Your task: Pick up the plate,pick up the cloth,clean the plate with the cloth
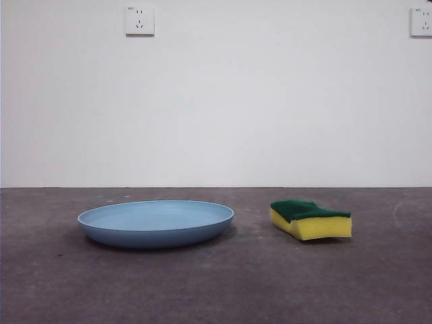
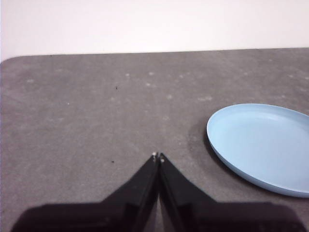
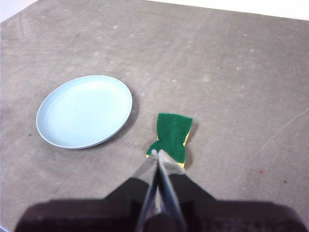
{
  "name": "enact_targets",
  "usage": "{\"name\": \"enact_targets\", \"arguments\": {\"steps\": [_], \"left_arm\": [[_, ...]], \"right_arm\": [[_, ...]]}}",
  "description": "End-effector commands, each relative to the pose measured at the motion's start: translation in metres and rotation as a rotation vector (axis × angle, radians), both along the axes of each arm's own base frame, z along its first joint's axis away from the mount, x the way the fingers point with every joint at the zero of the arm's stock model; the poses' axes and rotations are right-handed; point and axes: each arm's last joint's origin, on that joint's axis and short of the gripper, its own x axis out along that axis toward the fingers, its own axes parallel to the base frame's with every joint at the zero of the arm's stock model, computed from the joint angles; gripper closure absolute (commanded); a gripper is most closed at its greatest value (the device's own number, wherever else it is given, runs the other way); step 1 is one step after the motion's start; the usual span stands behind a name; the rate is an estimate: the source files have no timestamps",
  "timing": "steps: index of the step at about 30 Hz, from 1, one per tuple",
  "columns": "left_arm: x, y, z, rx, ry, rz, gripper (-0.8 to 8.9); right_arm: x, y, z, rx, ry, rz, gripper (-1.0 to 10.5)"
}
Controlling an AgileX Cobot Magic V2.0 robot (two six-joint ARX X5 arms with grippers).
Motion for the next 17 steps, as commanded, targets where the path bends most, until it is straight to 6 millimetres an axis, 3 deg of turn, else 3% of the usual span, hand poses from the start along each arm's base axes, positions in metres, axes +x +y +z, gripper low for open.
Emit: {"name": "enact_targets", "arguments": {"steps": [1,17], "left_arm": [[0.0021,0.0004,-0.0098,0.016,0.008,0.003,8.17],[0.0022,-0.0011,-0.013,-0.001,0.023,-0.042,8.17]], "right_arm": [[0.0002,0.0002,-0.0016,-0.001,-0.002,-0.001,9.5],[0.0002,0.0001,-0.0016,-0.001,-0.001,-0.002,9.5]]}}
